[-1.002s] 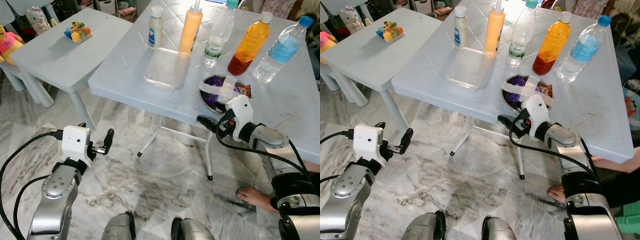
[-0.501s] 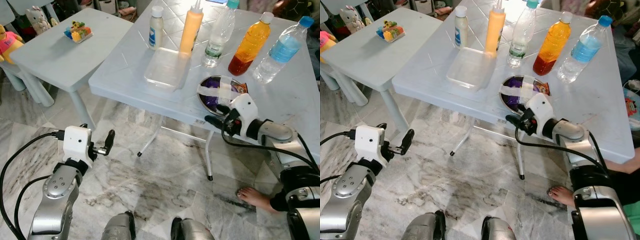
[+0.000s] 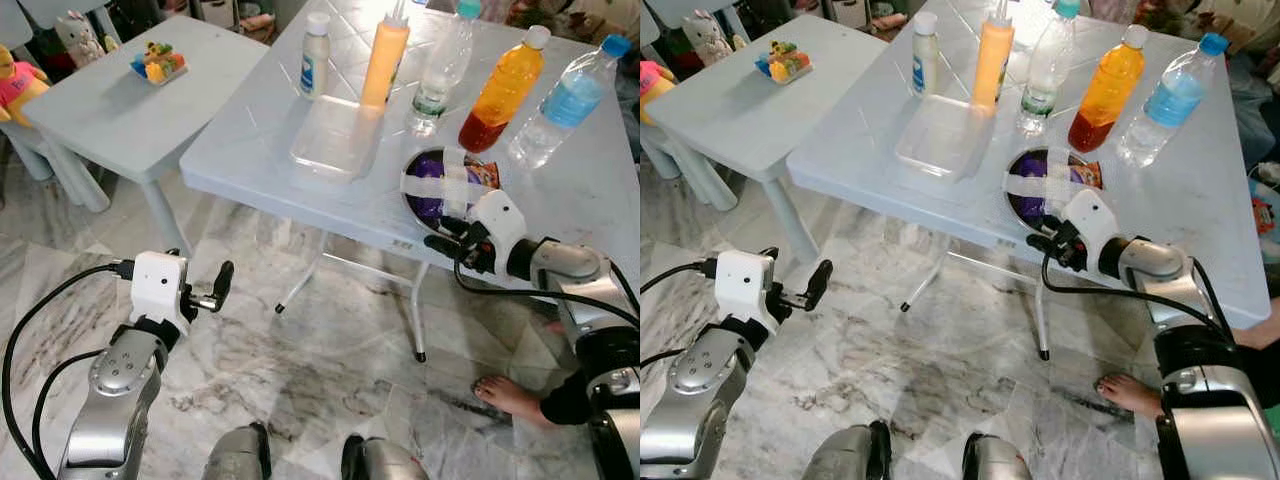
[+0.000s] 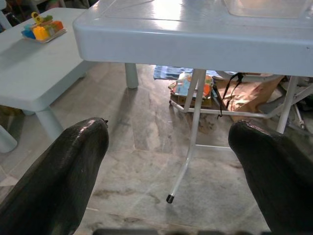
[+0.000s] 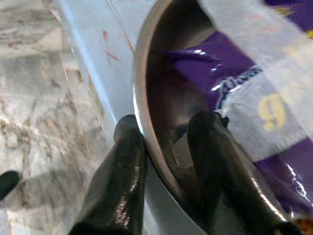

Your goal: Restocking fridge

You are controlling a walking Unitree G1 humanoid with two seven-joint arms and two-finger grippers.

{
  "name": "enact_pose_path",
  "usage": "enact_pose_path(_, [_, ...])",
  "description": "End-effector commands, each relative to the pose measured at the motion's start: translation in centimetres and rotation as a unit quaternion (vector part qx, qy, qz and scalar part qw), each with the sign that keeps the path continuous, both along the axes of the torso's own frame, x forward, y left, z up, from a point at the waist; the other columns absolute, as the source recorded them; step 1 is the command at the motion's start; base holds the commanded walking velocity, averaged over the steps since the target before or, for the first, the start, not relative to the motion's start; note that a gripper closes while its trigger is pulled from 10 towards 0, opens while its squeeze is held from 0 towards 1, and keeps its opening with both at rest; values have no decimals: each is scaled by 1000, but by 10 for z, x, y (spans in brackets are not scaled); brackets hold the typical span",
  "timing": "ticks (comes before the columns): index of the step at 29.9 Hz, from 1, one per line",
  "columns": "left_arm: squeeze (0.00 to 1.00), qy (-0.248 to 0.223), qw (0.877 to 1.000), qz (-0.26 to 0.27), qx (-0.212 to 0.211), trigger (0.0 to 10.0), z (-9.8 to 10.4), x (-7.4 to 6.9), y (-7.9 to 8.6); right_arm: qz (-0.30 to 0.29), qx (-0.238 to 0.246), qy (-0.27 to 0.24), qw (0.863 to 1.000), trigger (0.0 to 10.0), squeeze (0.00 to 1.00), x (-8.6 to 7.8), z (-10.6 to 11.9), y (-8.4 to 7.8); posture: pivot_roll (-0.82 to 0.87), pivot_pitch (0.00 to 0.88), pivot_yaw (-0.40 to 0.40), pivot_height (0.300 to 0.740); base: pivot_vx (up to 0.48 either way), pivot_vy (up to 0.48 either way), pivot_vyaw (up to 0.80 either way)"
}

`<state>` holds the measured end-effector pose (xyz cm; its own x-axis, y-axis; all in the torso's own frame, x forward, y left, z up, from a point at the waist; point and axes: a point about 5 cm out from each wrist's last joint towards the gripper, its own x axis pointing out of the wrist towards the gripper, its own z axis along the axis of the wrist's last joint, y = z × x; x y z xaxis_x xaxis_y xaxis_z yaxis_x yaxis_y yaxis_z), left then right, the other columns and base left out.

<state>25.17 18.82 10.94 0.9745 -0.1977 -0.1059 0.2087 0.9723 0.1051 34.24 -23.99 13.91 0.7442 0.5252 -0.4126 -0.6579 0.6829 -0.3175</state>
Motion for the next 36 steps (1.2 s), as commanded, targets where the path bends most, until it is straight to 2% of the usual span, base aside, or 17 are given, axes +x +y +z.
enact_pose_path(1, [0, 7, 1000, -8, -3, 10000, -1, 0, -2, -8, -22, 34, 999, 0, 0, -5, -11, -10, 92, 168, -53, 740, 0, 0, 0])
enact_pose_path(9, [0, 9, 1000, -7, -8, 10000, -2, 1, -3, -7, -50, 45, 998, 0, 0, -6, -12, -18, 87, 162, -57, 740, 0, 0, 0])
enact_pose_path(20, [0, 11, 1000, -3, -18, 10000, -4, 6, -4, -1, -56, 36, 998, 0, 0, -7, -16, -14, 61, 147, -73, 740, 0, 0, 0])
enact_pose_path(23, [0, 10, 1000, 2, -26, 10000, -4, 7, -3, 9, -52, 14, 999, 0, 0, -3, -8, -6, 47, 154, -70, 740, 0, 0, 0])
enact_pose_path(30, [0, 17, 999, 10, -27, 10000, -7, 10, -3, 18, -40, 5, 999, 0, 0, -4, -9, 3, 41, 154, -69, 740, 0, 0, 0])
enact_pose_path(32, [0, 14, 999, 18, -26, 10000, -4, 13, -2, 32, -27, -12, 999, 0, 0, -6, -8, 17, 39, 157, -66, 740, 0, 0, 0])
enact_pose_path(36, [0, 9, 999, 25, -29, 10000, 0, 15, 0, 40, -7, -28, 999, 0, 0, -7, -4, 30, 40, 160, -66, 740, 0, 0, 0])
